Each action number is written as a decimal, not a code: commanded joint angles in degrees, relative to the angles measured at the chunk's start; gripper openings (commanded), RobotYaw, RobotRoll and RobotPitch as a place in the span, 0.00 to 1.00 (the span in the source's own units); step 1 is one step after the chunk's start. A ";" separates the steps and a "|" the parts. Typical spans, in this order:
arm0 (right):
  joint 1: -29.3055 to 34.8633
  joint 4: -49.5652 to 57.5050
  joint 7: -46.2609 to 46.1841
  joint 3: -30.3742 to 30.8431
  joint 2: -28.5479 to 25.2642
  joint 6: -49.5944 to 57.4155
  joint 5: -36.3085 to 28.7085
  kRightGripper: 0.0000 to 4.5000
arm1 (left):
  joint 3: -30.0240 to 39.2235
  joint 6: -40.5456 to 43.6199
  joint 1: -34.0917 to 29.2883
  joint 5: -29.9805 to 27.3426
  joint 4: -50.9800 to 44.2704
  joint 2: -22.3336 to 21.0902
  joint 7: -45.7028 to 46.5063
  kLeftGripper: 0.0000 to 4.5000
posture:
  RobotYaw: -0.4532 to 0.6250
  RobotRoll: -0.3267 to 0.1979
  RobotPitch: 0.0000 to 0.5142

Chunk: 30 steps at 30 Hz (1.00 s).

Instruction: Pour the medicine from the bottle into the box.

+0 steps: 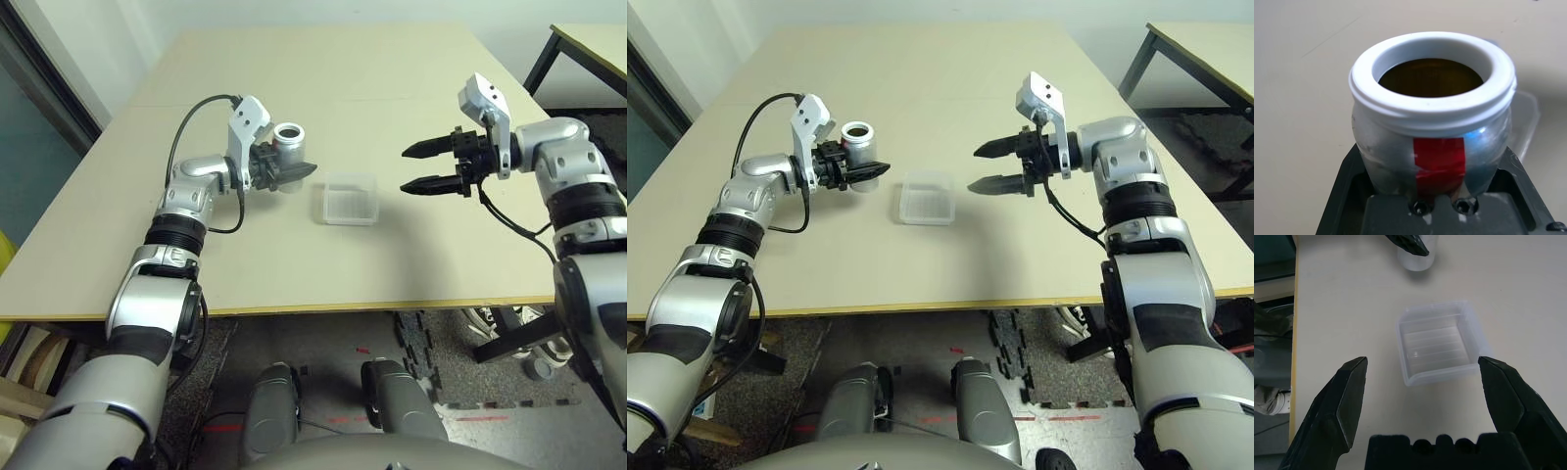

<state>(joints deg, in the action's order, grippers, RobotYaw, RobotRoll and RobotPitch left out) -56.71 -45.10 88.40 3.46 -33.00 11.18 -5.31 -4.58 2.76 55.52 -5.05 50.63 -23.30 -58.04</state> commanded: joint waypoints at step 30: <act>2.62 3.70 -6.50 -1.57 1.92 5.81 -6.61 1.00 | -58.79 -28.30 30.53 76.73 24.41 10.47 60.65 0.60 | 0.19 0.62 0.09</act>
<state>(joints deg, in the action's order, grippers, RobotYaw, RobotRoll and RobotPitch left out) -53.87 -42.78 82.11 2.79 -30.94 16.13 -10.84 -62.47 -26.34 83.84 70.51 73.62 -13.56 1.68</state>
